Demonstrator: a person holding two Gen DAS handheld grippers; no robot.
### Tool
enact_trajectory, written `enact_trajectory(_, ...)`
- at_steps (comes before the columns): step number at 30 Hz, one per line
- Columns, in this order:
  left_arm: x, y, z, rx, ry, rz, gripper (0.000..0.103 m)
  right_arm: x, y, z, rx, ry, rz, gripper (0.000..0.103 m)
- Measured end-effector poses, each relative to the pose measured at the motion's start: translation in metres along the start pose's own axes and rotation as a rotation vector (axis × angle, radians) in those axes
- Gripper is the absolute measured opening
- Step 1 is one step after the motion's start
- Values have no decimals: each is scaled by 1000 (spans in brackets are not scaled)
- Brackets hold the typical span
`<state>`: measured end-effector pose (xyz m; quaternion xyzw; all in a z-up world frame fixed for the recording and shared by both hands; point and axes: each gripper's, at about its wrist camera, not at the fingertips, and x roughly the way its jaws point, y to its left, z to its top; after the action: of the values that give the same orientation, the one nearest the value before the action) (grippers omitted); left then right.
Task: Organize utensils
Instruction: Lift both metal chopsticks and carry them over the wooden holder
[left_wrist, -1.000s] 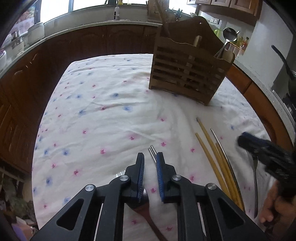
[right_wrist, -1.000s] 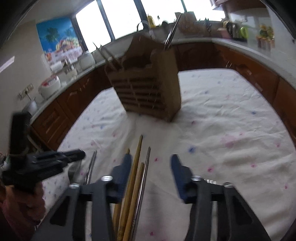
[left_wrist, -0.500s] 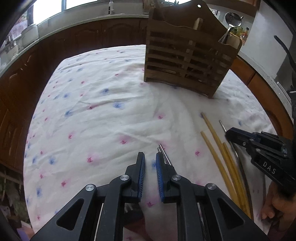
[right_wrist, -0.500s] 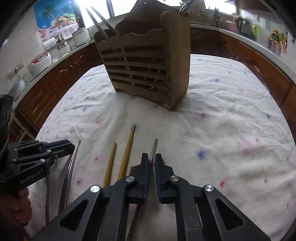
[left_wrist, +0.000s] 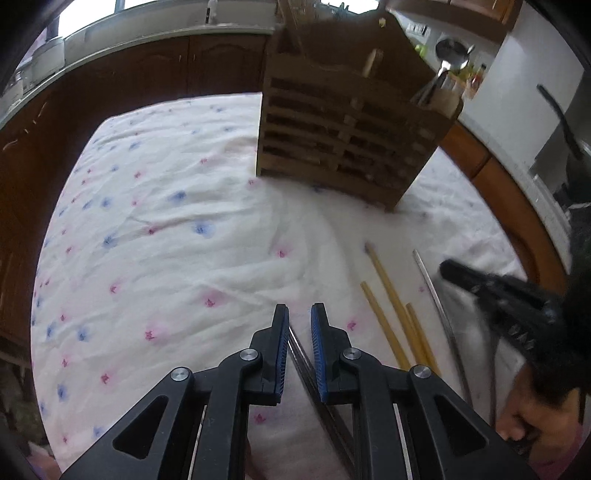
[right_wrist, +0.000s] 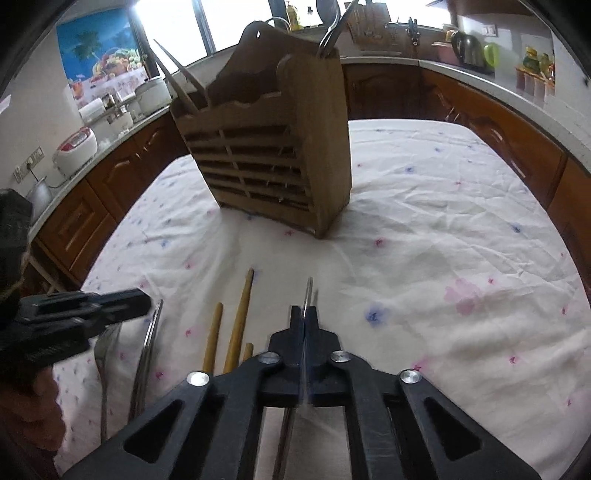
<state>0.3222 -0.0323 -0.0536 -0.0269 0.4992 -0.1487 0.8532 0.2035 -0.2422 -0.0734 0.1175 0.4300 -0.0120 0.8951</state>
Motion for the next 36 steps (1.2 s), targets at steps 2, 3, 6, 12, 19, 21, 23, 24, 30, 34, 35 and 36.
enact_trajectory(2, 8, -2, 0, 9, 16, 4, 12, -1, -1, 2, 2, -2, 2, 0)
enact_trajectory(3, 10, -3, 0, 27, 11, 31, 12, -1, -1, 2, -1, -4, 2, 0)
enact_trajectory(6, 12, 4, 3, 17, 6, 42, 5, 3, -1, 3, 7, 10, 31, 1)
enact_trajectory(12, 0, 26, -6, -26, 14, 64, 5, 6, 0, 0, 16, 25, 50, 9)
enact_trajectory(19, -7, 19, -6, -25, 20, 11, 5, 16, 3, -2, 5, 66, 34, 19)
enact_trajectory(21, -9, 15, -4, -11, 11, 0, 7, 15, 4, -2, -3, 68, 29, 22)
enact_trajectory(23, -5, 8, -3, 14, 25, 0, 8, 18, 4, -2, -5, 76, 26, 22)
enact_trajectory(24, -1, 5, -3, 29, 40, 15, 9, 20, 4, -1, -8, 80, 22, 22)
enact_trajectory(30, 7, -4, -3, 76, 48, 68, 9, 29, 11, 7, -66, 85, -21, 23)
enact_trajectory(34, 9, -9, -4, 98, 26, 68, 7, 36, 24, 10, -149, 85, -77, 22)
enact_trajectory(35, 9, -10, -5, 101, 21, 67, 7, 37, 27, 10, -162, 85, -85, 17)
enact_trajectory(36, 9, -11, -5, 106, 18, 69, 6, 37, 27, 10, -164, 84, -80, 7)
